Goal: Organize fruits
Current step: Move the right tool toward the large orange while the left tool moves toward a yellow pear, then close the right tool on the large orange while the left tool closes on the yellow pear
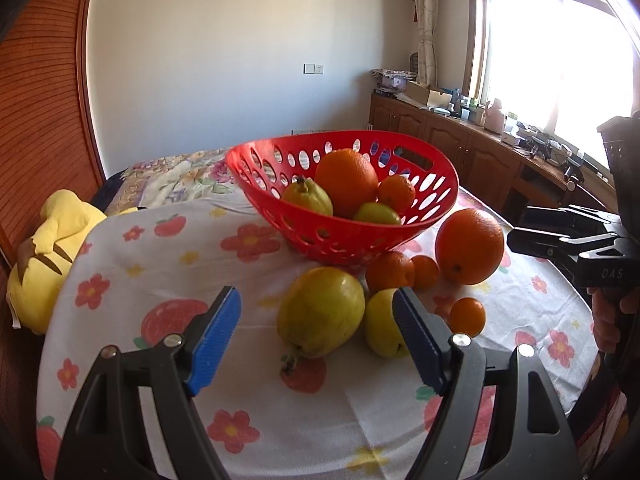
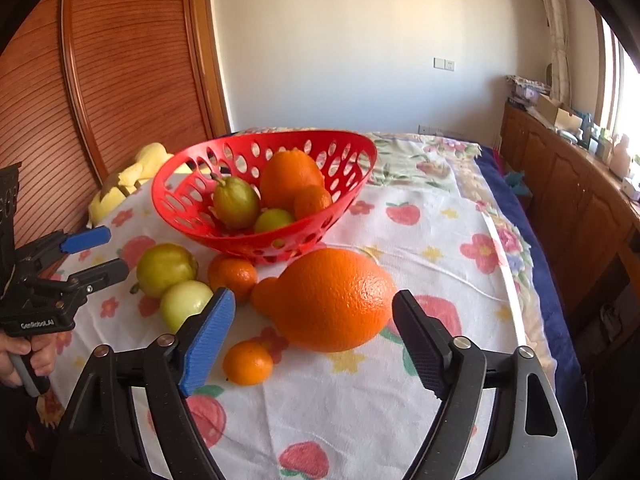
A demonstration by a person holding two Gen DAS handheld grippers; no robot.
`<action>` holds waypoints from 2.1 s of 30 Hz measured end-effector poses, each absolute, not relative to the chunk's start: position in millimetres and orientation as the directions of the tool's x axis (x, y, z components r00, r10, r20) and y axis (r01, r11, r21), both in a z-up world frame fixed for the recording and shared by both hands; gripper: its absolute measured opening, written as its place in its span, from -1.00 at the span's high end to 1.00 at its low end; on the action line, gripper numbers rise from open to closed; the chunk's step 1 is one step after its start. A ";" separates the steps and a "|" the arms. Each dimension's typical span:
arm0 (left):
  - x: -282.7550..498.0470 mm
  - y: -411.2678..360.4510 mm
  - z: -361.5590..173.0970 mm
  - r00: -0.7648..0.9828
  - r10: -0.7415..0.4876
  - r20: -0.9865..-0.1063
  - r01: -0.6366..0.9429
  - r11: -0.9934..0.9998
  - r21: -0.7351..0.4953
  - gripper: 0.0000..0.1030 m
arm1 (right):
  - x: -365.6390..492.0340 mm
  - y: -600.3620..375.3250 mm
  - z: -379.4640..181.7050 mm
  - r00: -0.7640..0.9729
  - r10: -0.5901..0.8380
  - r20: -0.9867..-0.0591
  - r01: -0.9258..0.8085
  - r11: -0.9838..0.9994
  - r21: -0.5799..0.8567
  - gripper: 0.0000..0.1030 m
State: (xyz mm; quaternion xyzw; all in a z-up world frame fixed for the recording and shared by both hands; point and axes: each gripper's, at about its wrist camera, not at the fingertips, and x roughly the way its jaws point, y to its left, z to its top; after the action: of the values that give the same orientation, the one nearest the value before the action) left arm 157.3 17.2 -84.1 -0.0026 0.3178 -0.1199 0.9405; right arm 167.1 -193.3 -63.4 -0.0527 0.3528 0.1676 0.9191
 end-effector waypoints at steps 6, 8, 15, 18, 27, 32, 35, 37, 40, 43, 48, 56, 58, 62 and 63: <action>161.6 20.3 -96.4 0.761 -0.235 -0.604 0.223 0.970 -0.097 -0.53 | 179.6 -191.0 -81.4 0.677 0.244 -0.695 -0.331 0.944 0.010 -0.67; 162.2 20.5 -98.4 0.759 -0.234 -0.607 0.222 0.970 -0.096 -0.53 | 183.8 -190.4 -85.4 0.673 0.235 -0.701 -0.324 0.946 0.006 -0.69; 164.6 20.1 -100.5 0.757 -0.233 -0.610 0.220 0.971 -0.098 -0.53 | 197.2 -192.7 -94.9 0.659 0.221 -0.719 -0.302 0.953 0.016 -0.73; 164.0 19.2 -103.6 0.757 -0.231 -0.611 0.220 0.971 -0.095 -0.53 | 202.1 -192.1 -100.0 0.645 0.221 -0.732 -0.302 0.953 0.021 -0.76; 165.2 16.6 -111.4 0.748 -0.219 -0.627 0.218 0.973 -0.079 -0.53 | 212.2 -189.8 -109.3 0.628 0.228 -0.744 -0.299 0.953 0.040 -0.92; 165.6 15.0 -113.0 0.743 -0.220 -0.633 0.221 0.972 -0.079 -0.53 | 218.0 -189.1 -113.7 0.625 0.231 -0.746 -0.293 0.955 0.050 -0.93; 165.5 14.7 -113.2 0.746 -0.218 -0.630 0.221 0.972 -0.075 -0.53 | 223.4 -187.8 -117.8 0.610 0.228 -0.759 -0.283 0.957 0.060 -0.94; 165.3 14.8 -113.3 0.745 -0.217 -0.630 0.220 0.973 -0.076 -0.53 | 224.7 -187.2 -118.2 0.611 0.225 -0.759 -0.284 0.957 0.056 -0.94; 165.1 14.7 -113.6 0.745 -0.218 -0.631 0.220 0.973 -0.076 -0.53 | 225.7 -187.9 -117.8 0.613 0.230 -0.756 -0.286 0.956 0.060 -0.93; 165.2 14.8 -113.6 0.745 -0.219 -0.630 0.221 0.972 -0.076 -0.53 | 225.0 -189.7 -118.0 0.617 0.239 -0.750 -0.288 0.955 0.067 -0.92; 165.8 14.8 -113.0 0.742 -0.213 -0.635 0.219 0.973 -0.071 -0.53 | 219.3 -191.5 -117.9 0.625 0.240 -0.743 -0.294 0.954 0.060 -0.90; 173.7 12.1 -103.9 0.736 -0.219 -0.641 0.228 0.971 -0.070 -0.53 | 200.3 -198.2 -113.6 0.627 0.251 -0.737 -0.305 0.950 0.063 -0.84; 177.4 11.8 -102.1 0.732 -0.219 -0.645 0.229 0.971 -0.070 -0.53 | 189.9 -201.1 -108.8 0.636 0.263 -0.725 -0.313 0.947 0.069 -0.81; 186.7 9.6 -104.4 0.713 -0.215 -0.668 0.235 0.970 -0.062 -0.53 | 180.8 -198.0 -103.3 0.643 0.253 -0.723 -0.327 0.944 0.040 -0.68; 188.2 9.1 -104.7 0.711 -0.214 -0.670 0.236 0.970 -0.059 -0.53 | 180.8 -198.1 -103.3 0.641 0.253 -0.724 -0.329 0.944 0.039 -0.68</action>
State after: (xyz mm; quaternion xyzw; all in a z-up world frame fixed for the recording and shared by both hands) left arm 188.2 9.1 -104.7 0.0154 0.3601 -0.1218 0.9248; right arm 180.8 -198.1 -103.3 -0.0481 0.3918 0.1610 0.9046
